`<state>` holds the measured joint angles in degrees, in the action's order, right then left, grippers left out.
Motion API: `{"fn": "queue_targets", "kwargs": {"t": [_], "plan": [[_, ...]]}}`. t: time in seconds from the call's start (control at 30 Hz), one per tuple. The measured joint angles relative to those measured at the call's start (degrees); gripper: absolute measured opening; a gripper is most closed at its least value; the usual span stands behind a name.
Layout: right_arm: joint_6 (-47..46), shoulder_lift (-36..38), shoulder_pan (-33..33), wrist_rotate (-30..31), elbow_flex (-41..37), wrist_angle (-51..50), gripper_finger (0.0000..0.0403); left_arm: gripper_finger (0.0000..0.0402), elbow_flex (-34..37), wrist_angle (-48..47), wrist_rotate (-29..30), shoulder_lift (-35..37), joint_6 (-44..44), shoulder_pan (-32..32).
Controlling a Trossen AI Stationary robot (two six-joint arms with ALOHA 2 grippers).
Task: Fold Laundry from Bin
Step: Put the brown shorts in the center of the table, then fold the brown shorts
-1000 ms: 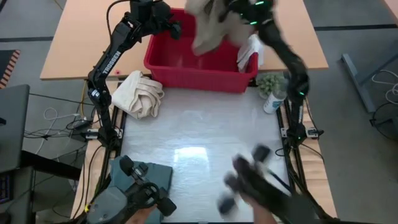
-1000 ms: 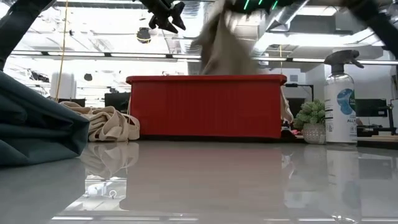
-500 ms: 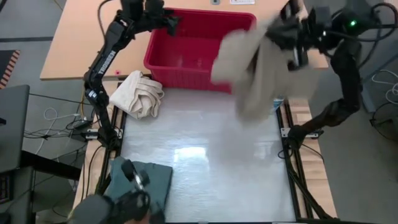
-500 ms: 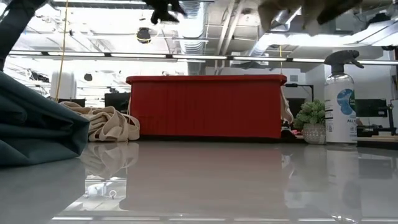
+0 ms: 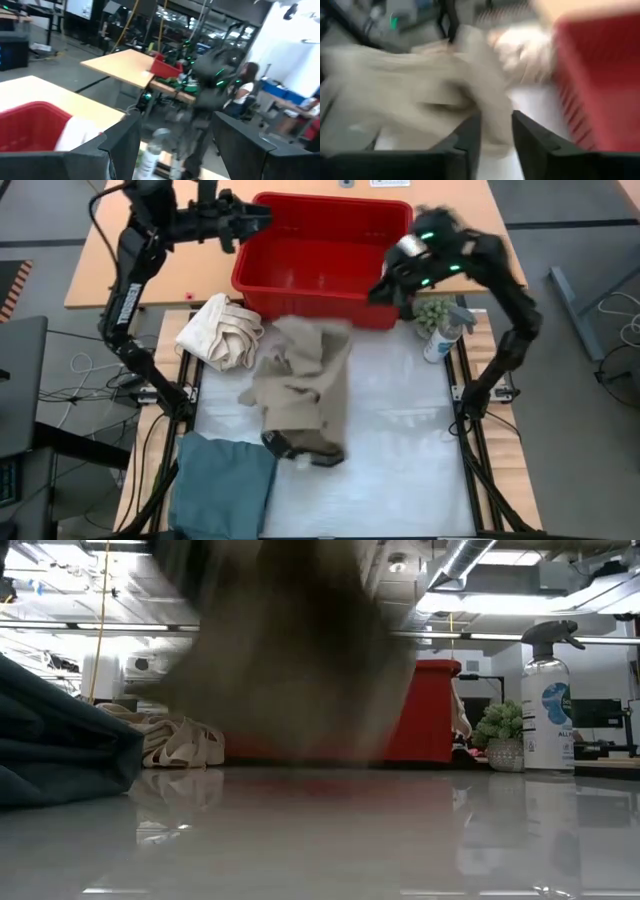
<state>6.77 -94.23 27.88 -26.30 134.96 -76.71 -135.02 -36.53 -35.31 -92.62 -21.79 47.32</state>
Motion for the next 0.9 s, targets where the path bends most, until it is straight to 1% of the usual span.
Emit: {"fn": "queue_targets", "kwargs": {"t": [0.1, 0.13, 0.17, 0.23, 0.3, 0.33, 0.43, 0.6, 0.67, 0.7, 0.77, 0.8, 0.83, 0.9], "plan": [[0.62, -3.42, -2.08, -7.4, -0.07, -5.22, 0.0184, 0.0231, 0.02, -0.45, 0.1, 1.86, -2.08, -2.11], [1.61, -4.43, -2.82, -8.47, -0.07, -6.67, 0.0197, 0.0231, 0.02, -0.89, 0.07, 2.55, -2.43, -2.72], [2.81, -5.29, -3.46, -7.35, -0.07, -7.96, 0.0207, 0.0231, 0.02, -1.66, 0.06, 3.21, -2.58, -3.43], [4.52, -7.16, -4.12, -0.9, -0.08, -9.0, 0.0221, 0.0231, 0.0, -3.65, 0.04, 4.18, -2.2, -5.15], [5.08, -9.19, -4.3, 5.6, -1.09, -6.94, 0.0224, 0.0231, 0.0, -5.75, 0.59, 4.74, -0.88, -6.92], [5.43, -10.75, -4.23, 7.06, -1.61, -5.9, 0.0222, 0.0231, 0.02, -6.51, 1.54, 4.89, -0.52, -7.8], [6.79, -16.63, -2.56, 5.02, -2.23, -5.38, 0.0209, 0.0231, 0.02, -7.05, 3.26, 5.03, 0.22, -10.12], [8.8, -26.42, 0.75, 6.39, -2.16, -4.61, 0.0182, 0.0231, 0.02, -7.1, 3.42, 5.04, 1.02, -11.4], [9.71, -30.04, 2.39, 12.23, -2.14, -3.61, 0.0172, 0.0231, 0.02, -7.36, 3.45, 4.97, 1.18, -11.41], [10.23, -31.48, 3.14, 17.24, -2.11, -2.76, 0.0168, 0.0231, 0.02, -7.85, 3.49, 4.96, 1.58, -11.4], [10.59, -33.77, 5.01, 24.62, -1.93, -1.62, 0.016, 0.0231, 0.02, -8.52, 4.03, 4.92, 3.61, -11.4], [10.55, -34.51, 6.09, 27.59, -1.85, -0.36, 0.0156, 0.0231, 0.02, -9.06, 4.8, 4.92, 5.52, -11.4], [10.59, -35.44, 6.75, 32.06, -1.85, 1.22, 0.0152, 0.0231, 0.02, -10.11, 6.01, 4.92, 7.82, -11.4], [12.26, -36.62, 8.71, 36.06, -1.78, 4.41, 0.0145, 0.0231, 0.02, -12.46, 9.08, 4.92, 12.83, -11.4]]}}
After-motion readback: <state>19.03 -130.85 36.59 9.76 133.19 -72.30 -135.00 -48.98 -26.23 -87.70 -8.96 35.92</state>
